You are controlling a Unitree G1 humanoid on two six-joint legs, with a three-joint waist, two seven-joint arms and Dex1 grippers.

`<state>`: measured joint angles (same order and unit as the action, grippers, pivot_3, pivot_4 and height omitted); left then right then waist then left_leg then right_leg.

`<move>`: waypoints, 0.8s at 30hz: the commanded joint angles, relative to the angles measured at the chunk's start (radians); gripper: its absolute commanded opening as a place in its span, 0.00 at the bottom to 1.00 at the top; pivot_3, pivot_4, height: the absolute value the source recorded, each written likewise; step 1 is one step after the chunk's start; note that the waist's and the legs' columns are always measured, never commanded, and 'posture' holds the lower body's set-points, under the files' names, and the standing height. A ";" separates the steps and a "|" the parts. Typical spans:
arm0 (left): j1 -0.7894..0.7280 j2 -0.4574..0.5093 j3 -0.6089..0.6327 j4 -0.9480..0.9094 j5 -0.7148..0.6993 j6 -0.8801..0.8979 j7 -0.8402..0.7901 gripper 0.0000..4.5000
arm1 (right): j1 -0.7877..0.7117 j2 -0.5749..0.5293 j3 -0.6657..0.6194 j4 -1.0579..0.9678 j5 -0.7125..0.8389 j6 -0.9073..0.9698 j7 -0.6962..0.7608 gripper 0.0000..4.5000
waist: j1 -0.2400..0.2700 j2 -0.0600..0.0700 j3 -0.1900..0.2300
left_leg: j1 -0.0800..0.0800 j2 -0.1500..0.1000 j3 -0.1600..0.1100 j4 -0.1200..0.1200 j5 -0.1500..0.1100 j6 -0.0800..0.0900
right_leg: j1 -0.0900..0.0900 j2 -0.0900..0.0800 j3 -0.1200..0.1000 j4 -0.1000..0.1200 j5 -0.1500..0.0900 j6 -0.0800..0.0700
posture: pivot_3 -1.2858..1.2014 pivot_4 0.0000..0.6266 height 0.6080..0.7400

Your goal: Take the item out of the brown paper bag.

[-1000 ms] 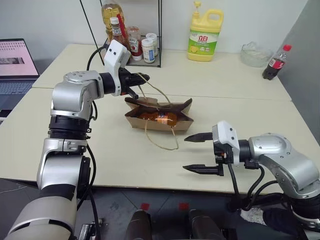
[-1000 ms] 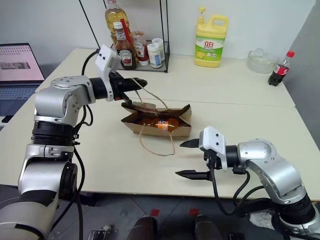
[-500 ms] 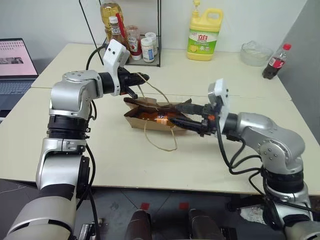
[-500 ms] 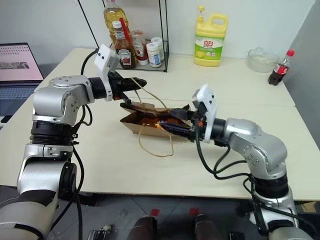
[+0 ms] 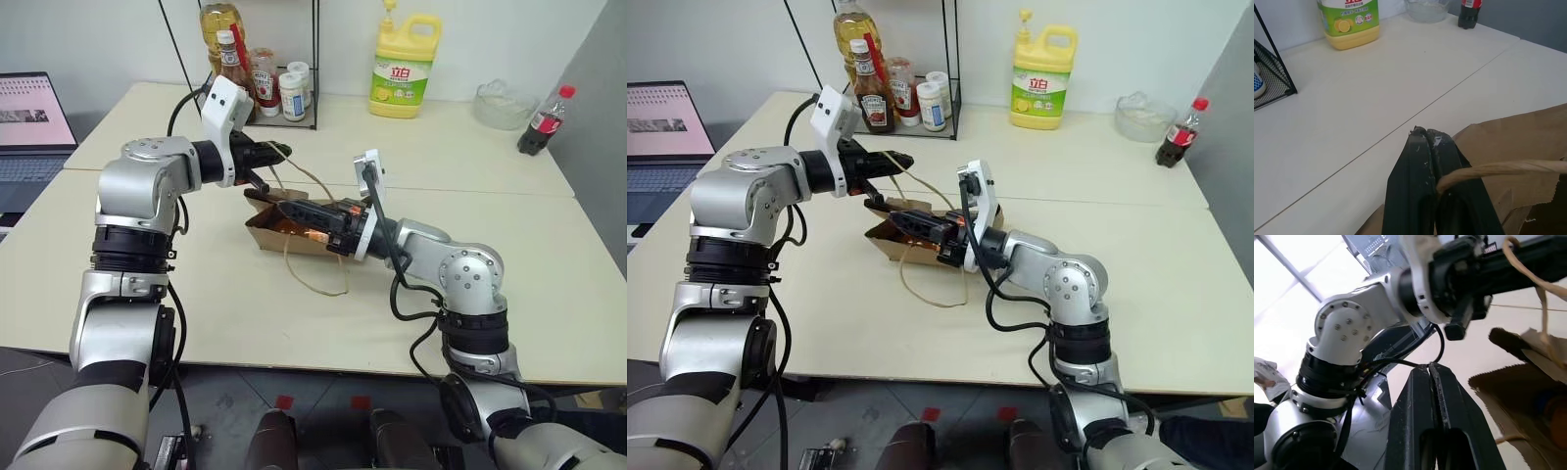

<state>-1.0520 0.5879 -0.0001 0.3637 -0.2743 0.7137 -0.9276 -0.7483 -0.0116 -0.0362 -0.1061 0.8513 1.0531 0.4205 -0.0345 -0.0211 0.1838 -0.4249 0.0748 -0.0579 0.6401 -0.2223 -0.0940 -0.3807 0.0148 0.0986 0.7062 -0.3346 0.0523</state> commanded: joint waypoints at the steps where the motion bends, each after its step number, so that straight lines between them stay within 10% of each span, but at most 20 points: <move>1: -0.009 0.008 0.015 -0.043 -0.016 -0.002 0.001 0.00 | -0.038 -0.006 0.023 0.065 -0.047 -0.082 0.054 0.01 | -0.002 0.000 0.000 | 0.000 0.000 0.000 0.000 0.000 0.000 | 0.000 0.000 0.000 0.001 0.000 0.000 | 0.52 0.24 1.00; 24: 0.006 -0.018 0.017 -0.062 -0.021 -0.005 0.016 0.00 | -0.031 -0.335 0.424 0.033 -0.587 -0.256 0.148 0.01 | -0.004 0.000 0.000 | -0.003 0.000 0.001 0.001 0.000 0.000 | -0.006 0.000 0.001 0.005 0.000 0.000 | 0.52 0.24 1.00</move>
<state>-1.0311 0.5678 0.0041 0.3225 -0.2791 0.7280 -0.9094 -0.7756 -0.3275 0.3742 -0.0462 0.3129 0.8219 0.5675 -0.0385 -0.0211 0.1838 -0.4280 0.0745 -0.0569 0.6411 -0.2222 -0.0941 -0.3865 0.0148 0.0994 0.7111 -0.3348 0.0520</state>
